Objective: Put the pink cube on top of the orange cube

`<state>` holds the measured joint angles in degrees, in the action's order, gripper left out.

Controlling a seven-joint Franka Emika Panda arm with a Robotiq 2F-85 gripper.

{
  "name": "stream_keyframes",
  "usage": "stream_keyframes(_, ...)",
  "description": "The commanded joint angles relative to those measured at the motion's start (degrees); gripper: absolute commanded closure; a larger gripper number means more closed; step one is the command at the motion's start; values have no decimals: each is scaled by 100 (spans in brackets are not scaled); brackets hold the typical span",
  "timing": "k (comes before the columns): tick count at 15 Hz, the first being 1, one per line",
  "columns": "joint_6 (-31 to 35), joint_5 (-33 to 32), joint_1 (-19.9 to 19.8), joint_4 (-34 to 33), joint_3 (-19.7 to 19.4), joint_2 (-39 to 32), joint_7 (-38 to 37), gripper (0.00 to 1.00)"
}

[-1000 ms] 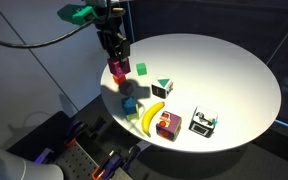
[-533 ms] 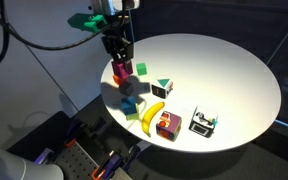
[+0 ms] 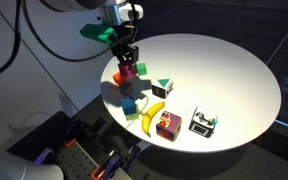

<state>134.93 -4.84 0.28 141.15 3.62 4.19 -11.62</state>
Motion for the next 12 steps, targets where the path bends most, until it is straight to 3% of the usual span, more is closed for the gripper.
stream_keyframes(1,0,-1,42,-8,-43,-15,2,46)
stream_keyframes(9,-1,-1,43,3,-44,-22,2,46)
stream_keyframes(10,109,-22,53,15,-34,-27,34,71)
stream_keyframes(12,221,39,100,4,-3,-84,71,71)
